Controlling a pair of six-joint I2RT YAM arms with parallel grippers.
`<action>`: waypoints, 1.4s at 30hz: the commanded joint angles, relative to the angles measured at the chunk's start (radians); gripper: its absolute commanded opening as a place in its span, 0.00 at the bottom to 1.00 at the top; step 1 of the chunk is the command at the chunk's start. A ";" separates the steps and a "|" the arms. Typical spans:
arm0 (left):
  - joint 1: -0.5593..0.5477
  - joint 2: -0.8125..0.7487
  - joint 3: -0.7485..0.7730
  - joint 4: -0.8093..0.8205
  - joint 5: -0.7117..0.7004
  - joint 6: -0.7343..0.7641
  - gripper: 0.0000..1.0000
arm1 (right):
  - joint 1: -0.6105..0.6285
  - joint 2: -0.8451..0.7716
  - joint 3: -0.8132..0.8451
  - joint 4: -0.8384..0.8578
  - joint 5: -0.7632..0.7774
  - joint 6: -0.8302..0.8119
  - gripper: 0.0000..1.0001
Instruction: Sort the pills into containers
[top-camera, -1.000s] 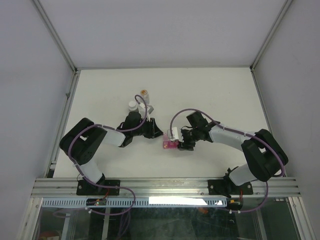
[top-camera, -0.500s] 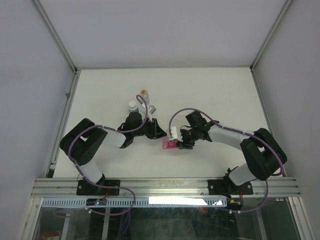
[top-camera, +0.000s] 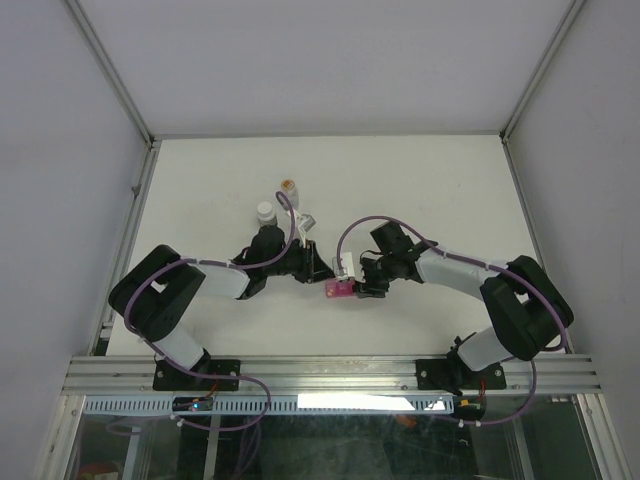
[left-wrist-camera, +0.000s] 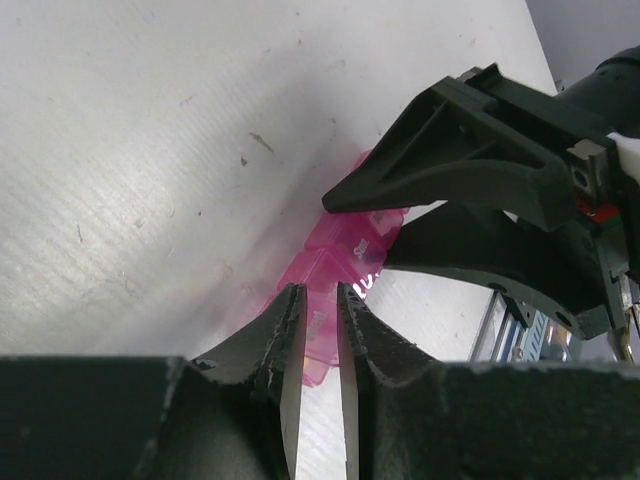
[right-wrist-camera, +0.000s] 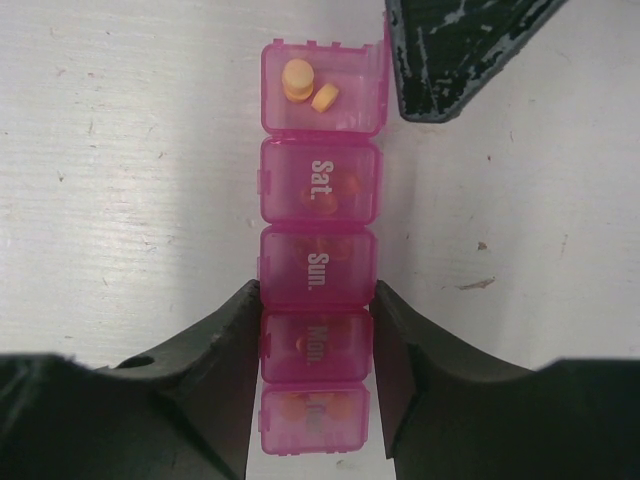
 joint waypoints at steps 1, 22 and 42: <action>-0.015 -0.049 -0.003 -0.042 0.022 0.017 0.18 | 0.006 0.017 0.024 -0.011 0.036 0.005 0.43; -0.035 -0.143 0.036 -0.201 0.027 0.023 0.14 | 0.012 0.036 0.038 -0.026 0.048 0.016 0.43; -0.035 0.067 0.040 -0.387 -0.017 0.030 0.00 | 0.012 0.033 0.046 -0.034 0.064 0.031 0.43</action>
